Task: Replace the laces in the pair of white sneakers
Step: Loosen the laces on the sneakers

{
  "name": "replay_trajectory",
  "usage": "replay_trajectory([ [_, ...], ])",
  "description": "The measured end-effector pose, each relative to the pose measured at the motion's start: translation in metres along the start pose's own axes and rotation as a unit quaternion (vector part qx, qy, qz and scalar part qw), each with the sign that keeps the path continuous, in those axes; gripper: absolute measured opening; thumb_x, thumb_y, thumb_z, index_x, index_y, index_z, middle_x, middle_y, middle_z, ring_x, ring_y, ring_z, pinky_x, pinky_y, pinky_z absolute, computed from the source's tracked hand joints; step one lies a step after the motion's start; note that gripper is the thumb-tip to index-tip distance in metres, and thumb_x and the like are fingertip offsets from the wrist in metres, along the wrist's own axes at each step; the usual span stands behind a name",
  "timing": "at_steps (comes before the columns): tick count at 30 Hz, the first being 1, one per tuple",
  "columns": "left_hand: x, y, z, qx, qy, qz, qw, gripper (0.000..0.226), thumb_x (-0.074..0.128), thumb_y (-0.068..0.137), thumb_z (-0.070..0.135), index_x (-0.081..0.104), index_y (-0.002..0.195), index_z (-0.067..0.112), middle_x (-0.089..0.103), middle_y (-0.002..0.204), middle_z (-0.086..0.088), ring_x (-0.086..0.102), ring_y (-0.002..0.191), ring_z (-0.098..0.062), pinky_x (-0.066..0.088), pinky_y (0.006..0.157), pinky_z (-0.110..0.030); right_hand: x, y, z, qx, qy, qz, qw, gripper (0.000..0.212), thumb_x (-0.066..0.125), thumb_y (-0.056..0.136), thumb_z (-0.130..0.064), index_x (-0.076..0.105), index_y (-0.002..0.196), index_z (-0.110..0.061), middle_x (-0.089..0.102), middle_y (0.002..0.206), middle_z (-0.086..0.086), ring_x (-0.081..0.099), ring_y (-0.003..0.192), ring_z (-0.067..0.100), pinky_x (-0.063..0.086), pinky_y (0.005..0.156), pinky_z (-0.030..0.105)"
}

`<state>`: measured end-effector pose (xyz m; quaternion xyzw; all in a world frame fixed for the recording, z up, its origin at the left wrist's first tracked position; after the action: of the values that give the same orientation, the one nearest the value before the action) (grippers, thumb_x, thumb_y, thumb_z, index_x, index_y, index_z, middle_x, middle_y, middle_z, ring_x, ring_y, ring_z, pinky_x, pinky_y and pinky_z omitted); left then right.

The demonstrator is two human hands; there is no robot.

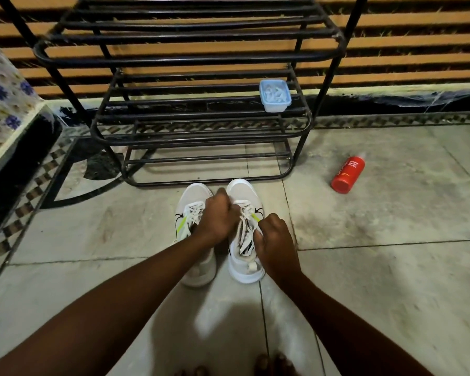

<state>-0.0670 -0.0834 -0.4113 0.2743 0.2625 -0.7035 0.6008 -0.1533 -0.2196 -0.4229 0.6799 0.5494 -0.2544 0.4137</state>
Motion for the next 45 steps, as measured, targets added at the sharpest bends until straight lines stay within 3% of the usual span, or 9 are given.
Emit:
replay_trajectory([
  [4, -0.002, -0.002, -0.016, -0.165, -0.120, 0.028, 0.979, 0.015, 0.064, 0.090, 0.010, 0.051, 0.084, 0.014, 0.066, 0.088, -0.015, 0.066, 0.086, -0.034, 0.056, 0.079, -0.044, 0.000, 0.002, 0.000, 0.009, -0.013, -0.007, 1.000, 0.005, 0.066, 0.085, -0.002, 0.062, 0.086, 0.001, 0.056, 0.091, 0.019, 0.055, 0.079, 0.037, 0.044, 0.073, 0.041],
  [16, 0.000, -0.007, 0.021, 0.015, 0.000, -0.101, 0.995, 0.007, 0.081, 0.085, 0.012, 0.078, 0.083, 0.007, 0.078, 0.087, -0.007, 0.072, 0.089, -0.018, 0.054, 0.083, -0.028, 0.001, -0.001, -0.001, 0.039, -0.025, -0.022, 0.999, 0.007, 0.063, 0.088, -0.004, 0.060, 0.086, 0.002, 0.054, 0.092, 0.021, 0.054, 0.082, 0.038, 0.043, 0.074, 0.043],
  [20, -0.015, -0.004, -0.001, -0.119, -0.148, 0.031, 0.981, 0.011, 0.069, 0.093, 0.004, 0.066, 0.083, 0.007, 0.075, 0.095, -0.019, 0.070, 0.086, -0.030, 0.056, 0.083, -0.034, 0.001, -0.003, -0.001, 0.048, -0.054, -0.045, 0.996, 0.013, 0.058, 0.093, -0.010, 0.063, 0.096, 0.001, 0.055, 0.102, 0.019, 0.053, 0.092, 0.037, 0.041, 0.080, 0.041],
  [24, -0.010, -0.001, -0.016, -0.245, -0.376, 0.047, 0.892, 0.024, 0.042, 0.105, 0.004, 0.048, 0.083, 0.011, 0.066, 0.085, -0.027, 0.065, 0.072, -0.032, 0.050, 0.058, -0.030, 0.003, -0.002, -0.002, 0.052, -0.078, -0.078, 0.993, 0.019, 0.053, 0.096, -0.017, 0.061, 0.106, -0.003, 0.053, 0.113, 0.014, 0.051, 0.104, 0.032, 0.040, 0.084, 0.038],
  [30, -0.004, 0.004, 0.024, 0.014, -0.072, -0.133, 0.988, 0.021, 0.071, 0.096, 0.025, 0.066, 0.084, 0.008, 0.072, 0.084, -0.004, 0.065, 0.078, -0.019, 0.049, 0.077, -0.030, -0.002, -0.003, 0.004, 0.077, -0.052, -0.086, 0.992, 0.014, 0.055, 0.093, -0.012, 0.061, 0.100, -0.001, 0.054, 0.105, 0.018, 0.054, 0.095, 0.036, 0.040, 0.080, 0.041],
  [34, -0.009, 0.002, 0.036, 0.125, 0.091, -0.107, 0.982, 0.010, 0.075, 0.089, 0.010, 0.078, 0.079, 0.009, 0.075, 0.084, -0.001, 0.067, 0.081, -0.012, 0.052, 0.075, -0.026, 0.000, -0.003, 0.006, 0.097, -0.048, -0.102, 0.989, 0.017, 0.052, 0.095, -0.018, 0.059, 0.103, -0.005, 0.052, 0.107, 0.015, 0.054, 0.099, 0.035, 0.045, 0.079, 0.042],
  [38, -0.022, 0.008, 0.026, 0.055, 0.142, -0.002, 0.988, 0.011, 0.069, 0.094, 0.017, 0.070, 0.083, 0.021, 0.052, 0.103, 0.004, 0.051, 0.091, -0.013, 0.041, 0.086, -0.039, 0.006, -0.005, 0.004, 0.093, -0.077, -0.093, 0.988, 0.020, 0.049, 0.097, -0.022, 0.059, 0.105, -0.007, 0.051, 0.110, 0.011, 0.053, 0.101, 0.031, 0.044, 0.076, 0.039],
  [42, -0.044, 0.026, 0.008, -0.100, -0.218, 0.084, 0.967, 0.016, 0.050, 0.107, 0.014, 0.051, 0.091, 0.011, 0.071, 0.088, -0.008, 0.070, 0.073, -0.023, 0.058, 0.069, -0.039, 0.004, -0.007, -0.001, 0.089, -0.098, -0.055, 0.990, 0.012, 0.063, 0.090, -0.015, 0.064, 0.095, -0.005, 0.057, 0.100, 0.013, 0.059, 0.089, 0.033, 0.045, 0.064, 0.035],
  [45, -0.043, 0.028, 0.010, -0.098, -0.376, 0.049, 0.920, 0.020, 0.040, 0.110, 0.009, 0.040, 0.090, 0.012, 0.049, 0.069, -0.005, 0.046, 0.049, -0.015, 0.049, 0.054, -0.035, 0.003, -0.008, -0.006, 0.078, -0.123, -0.047, 0.988, 0.016, 0.079, 0.073, -0.008, 0.065, 0.081, -0.006, 0.060, 0.086, 0.011, 0.062, 0.073, 0.032, 0.046, 0.049, 0.032],
])
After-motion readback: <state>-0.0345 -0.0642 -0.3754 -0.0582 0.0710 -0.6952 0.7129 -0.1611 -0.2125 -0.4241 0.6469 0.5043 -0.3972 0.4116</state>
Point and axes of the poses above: each hand's wrist, its own y-axis towards the middle knuckle, its own x-axis out of the palm, z = x × y, the point moved 7 cm from there along y, towards the middle knuckle
